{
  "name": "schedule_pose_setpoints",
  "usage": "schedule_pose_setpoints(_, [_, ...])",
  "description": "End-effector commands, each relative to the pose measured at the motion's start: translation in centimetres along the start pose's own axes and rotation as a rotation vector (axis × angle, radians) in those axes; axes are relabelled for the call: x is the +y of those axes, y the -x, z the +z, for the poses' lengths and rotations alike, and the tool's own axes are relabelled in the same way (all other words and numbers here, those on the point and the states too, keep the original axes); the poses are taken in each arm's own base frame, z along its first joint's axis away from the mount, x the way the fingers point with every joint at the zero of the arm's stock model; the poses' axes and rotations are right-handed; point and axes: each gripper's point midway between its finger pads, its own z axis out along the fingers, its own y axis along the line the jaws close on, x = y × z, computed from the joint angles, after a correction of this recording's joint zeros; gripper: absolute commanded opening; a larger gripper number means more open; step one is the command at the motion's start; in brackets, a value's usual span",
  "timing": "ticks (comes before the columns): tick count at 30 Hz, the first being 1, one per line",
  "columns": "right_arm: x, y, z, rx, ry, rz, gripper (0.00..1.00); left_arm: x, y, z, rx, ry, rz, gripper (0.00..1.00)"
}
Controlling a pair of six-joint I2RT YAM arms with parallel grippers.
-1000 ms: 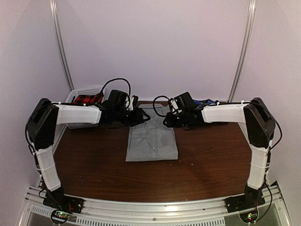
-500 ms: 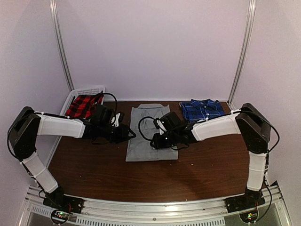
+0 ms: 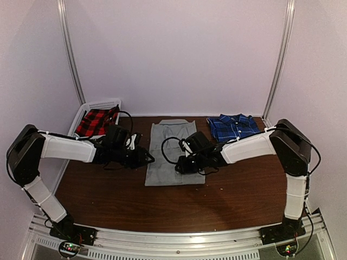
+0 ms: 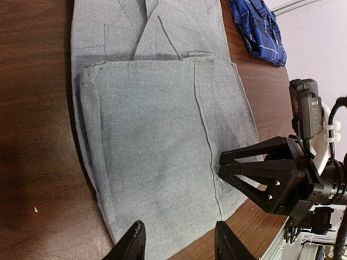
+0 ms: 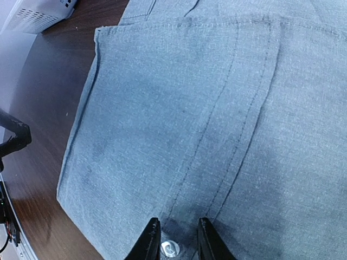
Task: Fold and stack the long sleeve shirts
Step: Adjust the 2/3-rectangle-folded shirt at the center of the board, then pick up the 2/3-rectangle-folded shirt from the center of the board.
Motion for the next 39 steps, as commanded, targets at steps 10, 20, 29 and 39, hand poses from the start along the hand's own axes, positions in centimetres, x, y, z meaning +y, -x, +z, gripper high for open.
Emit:
schedule_pose_setpoints(10, [-3.9,-2.5,-5.6,-0.059,-0.095,0.068,0.25,-0.6,0.3,-0.6,-0.031,-0.046,0.004,0.45])
schedule_pose_setpoints(20, [-6.3,-6.2,-5.8,-0.022,-0.118,0.131,0.24,0.8,-1.2,-1.0,-0.016,-0.012,-0.015,0.44])
schedule_pose_setpoints(29, [-6.8,-5.9,-8.2,-0.065,-0.147,0.128,0.25,2.1,-2.6,-2.0,-0.014,0.023,-0.041,0.44])
schedule_pose_setpoints(39, [-8.4,-7.4,-9.6,-0.067,-0.185,0.144,0.29,3.0,-3.8,-2.7,-0.003,0.042,-0.047,0.44])
